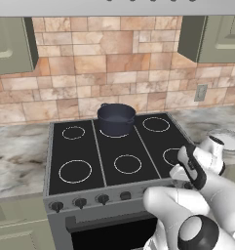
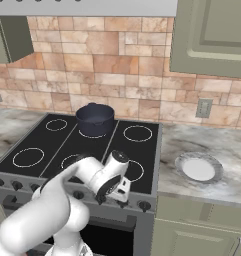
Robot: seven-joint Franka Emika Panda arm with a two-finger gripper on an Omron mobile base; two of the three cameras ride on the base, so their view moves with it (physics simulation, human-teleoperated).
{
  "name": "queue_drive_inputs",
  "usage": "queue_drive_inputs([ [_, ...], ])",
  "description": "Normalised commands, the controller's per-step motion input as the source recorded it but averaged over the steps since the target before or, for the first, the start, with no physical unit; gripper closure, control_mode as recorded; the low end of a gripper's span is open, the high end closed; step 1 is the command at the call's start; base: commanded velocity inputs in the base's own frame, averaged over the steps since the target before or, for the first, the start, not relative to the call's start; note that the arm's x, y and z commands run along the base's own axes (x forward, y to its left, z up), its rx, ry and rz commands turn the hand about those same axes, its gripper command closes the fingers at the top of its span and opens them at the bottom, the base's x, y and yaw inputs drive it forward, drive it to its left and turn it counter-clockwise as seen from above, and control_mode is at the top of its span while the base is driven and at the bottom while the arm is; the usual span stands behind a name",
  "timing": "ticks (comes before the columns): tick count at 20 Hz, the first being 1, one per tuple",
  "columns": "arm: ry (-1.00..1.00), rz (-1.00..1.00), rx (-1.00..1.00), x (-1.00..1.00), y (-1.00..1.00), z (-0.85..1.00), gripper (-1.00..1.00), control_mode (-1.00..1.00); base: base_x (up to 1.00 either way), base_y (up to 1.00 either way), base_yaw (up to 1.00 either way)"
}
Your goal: Retrieve the frozen meat and place it in the pot on a burner. Then turn the burner on.
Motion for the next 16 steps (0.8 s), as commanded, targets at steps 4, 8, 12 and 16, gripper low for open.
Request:
queue_drive_inputs([
  [4,-0.12,-0.05,-0.05,0.04,0.1,-0.84,-1.0,-1.0,0.0,0.0,0.0],
  [8,-0.09,-0.06,-0.01,0.01,0.29,-0.8,-1.0,-1.0,0.0,0.0,0.0],
  [12,-0.04,-0.05,0.0,0.0,0.43,-0.57,-1.0,-1.0,0.0,0.0,0.0],
  [16,-0.08,-0.06,0.01,0.0,0.38,-0.21,-1.0,-1.0,0.0,0.0,0.0],
])
